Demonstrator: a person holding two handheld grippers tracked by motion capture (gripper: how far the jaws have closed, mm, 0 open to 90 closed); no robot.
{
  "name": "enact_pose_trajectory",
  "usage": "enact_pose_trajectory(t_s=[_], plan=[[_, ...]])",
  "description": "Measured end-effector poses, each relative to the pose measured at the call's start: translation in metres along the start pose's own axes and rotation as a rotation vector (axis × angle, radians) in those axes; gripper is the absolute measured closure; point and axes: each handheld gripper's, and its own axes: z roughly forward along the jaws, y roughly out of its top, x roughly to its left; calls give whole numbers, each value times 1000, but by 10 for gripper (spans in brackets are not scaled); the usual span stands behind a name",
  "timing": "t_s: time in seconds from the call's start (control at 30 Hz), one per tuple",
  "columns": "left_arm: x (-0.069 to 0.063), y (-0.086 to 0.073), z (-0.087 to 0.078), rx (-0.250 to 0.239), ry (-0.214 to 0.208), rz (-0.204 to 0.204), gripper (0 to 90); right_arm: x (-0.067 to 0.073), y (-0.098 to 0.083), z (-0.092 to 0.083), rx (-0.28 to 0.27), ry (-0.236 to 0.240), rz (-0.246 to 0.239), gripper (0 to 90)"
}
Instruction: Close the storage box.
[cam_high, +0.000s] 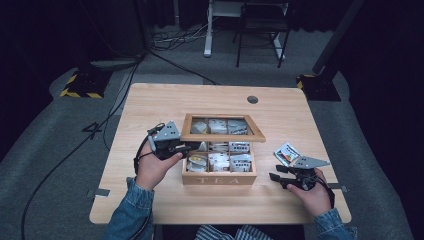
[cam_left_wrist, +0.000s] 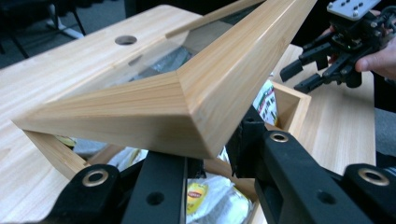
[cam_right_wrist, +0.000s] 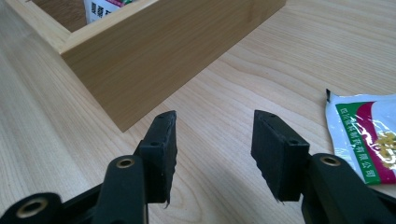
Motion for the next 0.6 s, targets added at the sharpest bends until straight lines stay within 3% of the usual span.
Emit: enact_pose_trajectory(t_s=[0.2, 0.6], plan=[[0, -5, 0, 62, -16, -5, 772, -5, 3, 0, -10, -6, 5, 517], [-4, -15, -4, 144, -1, -24, 771, -5, 12, 10, -19, 18, -10, 519]])
